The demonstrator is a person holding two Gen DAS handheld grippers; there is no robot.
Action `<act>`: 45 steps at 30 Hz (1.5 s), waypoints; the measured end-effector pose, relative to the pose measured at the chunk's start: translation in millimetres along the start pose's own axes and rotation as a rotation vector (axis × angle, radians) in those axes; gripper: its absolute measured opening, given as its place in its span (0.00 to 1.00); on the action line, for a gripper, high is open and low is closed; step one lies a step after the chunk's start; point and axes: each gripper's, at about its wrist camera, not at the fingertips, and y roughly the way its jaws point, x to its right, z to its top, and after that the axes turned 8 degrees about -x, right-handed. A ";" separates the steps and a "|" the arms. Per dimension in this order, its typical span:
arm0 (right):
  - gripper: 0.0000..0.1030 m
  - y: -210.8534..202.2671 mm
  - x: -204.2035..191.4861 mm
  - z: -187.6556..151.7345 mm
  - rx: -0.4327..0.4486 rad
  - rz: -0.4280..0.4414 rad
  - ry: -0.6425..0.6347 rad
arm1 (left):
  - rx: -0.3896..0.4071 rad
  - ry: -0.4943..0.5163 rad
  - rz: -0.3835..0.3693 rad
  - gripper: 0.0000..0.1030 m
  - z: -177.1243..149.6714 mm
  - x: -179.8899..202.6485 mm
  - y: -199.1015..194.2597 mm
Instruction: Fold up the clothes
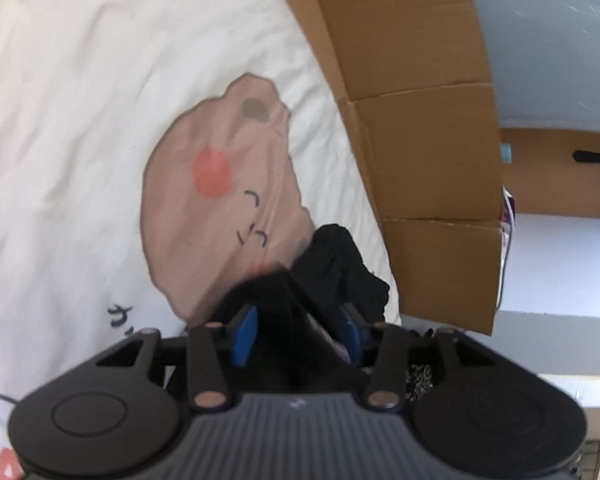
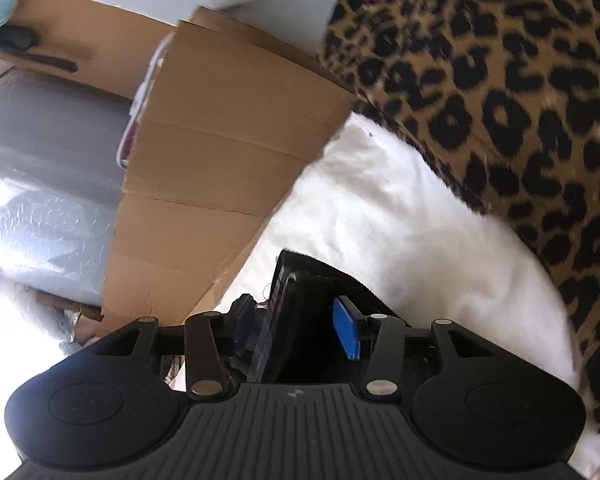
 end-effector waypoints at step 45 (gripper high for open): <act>0.49 94.1 -30.7 -7.2 -0.154 -0.432 -0.700 | -0.046 0.633 0.358 0.59 -10.6 17.8 83.7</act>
